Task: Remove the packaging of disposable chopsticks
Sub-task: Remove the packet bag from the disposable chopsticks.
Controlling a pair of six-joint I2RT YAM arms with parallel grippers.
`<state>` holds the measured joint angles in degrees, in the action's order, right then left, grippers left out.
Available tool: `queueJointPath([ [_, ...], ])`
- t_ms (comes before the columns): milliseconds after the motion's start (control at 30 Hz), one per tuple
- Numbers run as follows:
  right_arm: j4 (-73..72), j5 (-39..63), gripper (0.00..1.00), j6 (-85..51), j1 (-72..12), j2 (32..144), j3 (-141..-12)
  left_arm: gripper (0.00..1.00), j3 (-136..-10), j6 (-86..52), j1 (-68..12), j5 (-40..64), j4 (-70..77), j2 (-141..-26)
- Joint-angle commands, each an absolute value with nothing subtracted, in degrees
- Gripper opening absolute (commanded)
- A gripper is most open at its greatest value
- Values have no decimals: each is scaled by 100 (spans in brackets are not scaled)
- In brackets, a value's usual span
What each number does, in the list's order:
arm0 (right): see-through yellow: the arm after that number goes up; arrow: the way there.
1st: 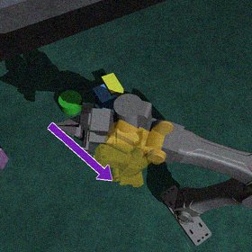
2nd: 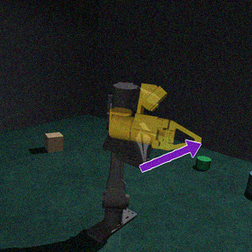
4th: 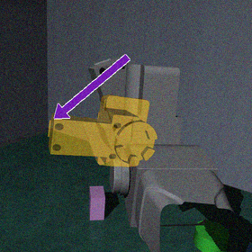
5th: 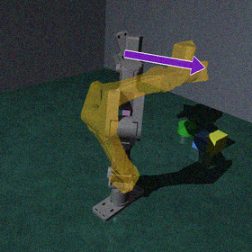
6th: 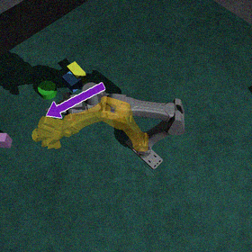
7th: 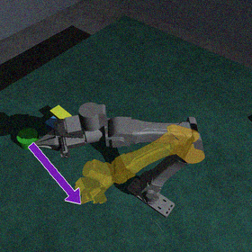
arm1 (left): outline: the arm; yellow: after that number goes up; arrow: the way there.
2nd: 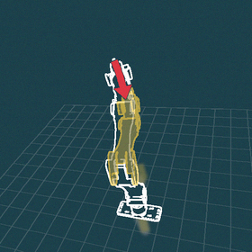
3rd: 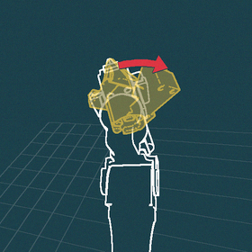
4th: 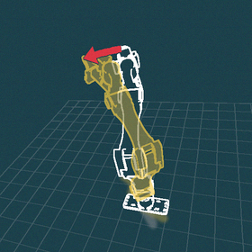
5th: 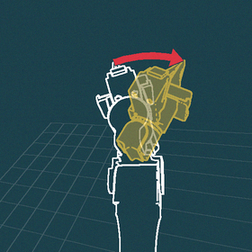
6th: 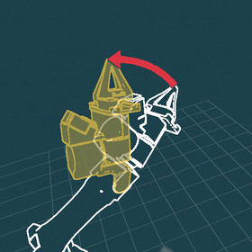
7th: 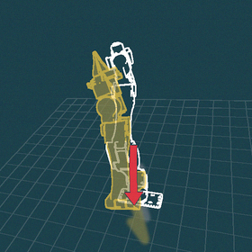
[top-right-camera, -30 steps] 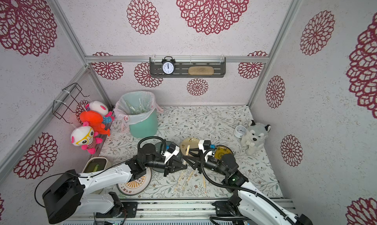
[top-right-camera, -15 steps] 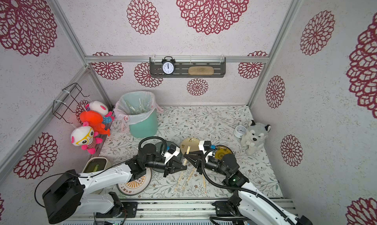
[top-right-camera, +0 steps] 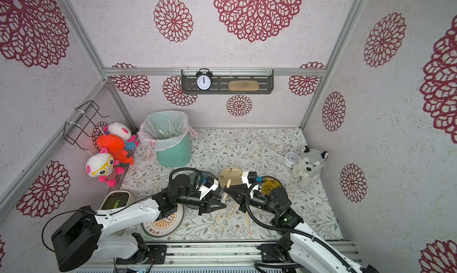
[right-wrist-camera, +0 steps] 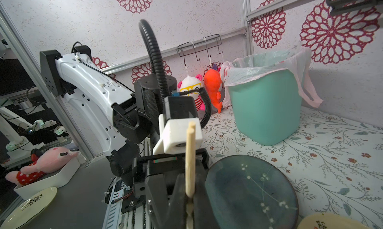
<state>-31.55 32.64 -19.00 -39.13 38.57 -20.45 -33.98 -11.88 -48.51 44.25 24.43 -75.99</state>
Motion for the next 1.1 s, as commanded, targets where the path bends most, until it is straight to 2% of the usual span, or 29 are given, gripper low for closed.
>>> queueJointPath([
  [0, -3427, 3157, 0, -1766, -3872, 3787, -2232, 55, -3339, -1091, -4860, 4280, 2259, -7629],
  [67, -3401, 3154, 0, -1789, -3859, 3788, -2281, 60, -3223, -1084, -4822, 4169, 2265, -7554],
  [133, -3431, 3155, 0, -1814, -3850, 3772, -2287, 59, -3085, -1076, -4790, 4132, 2338, -7499],
  [233, -3493, 3132, 0, -1854, -3841, 3753, -2264, 52, -2997, -1121, -4790, 4194, 2443, -7516],
  [300, -3513, 3075, 0, -1863, -3832, 3735, -2263, 50, -2946, -1163, -4789, 4236, 2547, -7579],
  [367, -3540, 3045, 0, -1872, -3832, 3718, -2255, 44, -2921, -1185, -4786, 4245, 2625, -7682],
  [467, -3568, 3000, 0, -1898, -3815, 3736, -2257, 18, -2920, -1213, -4790, 4277, 2765, -7846],
  [533, -3572, 2966, 0, -1907, -3801, 3744, -2260, 11, -2933, -1223, -4788, 4314, 2825, -7926],
  [667, -3539, 2817, 0, -1947, -3747, 3670, -2267, 5, -2851, -1195, -4789, 4243, 2858, -7914],
  [1067, -3540, 2754, 0, -2065, -3604, 3608, -2322, 12, -2675, -1258, -4777, 4084, 3034, -7911],
])
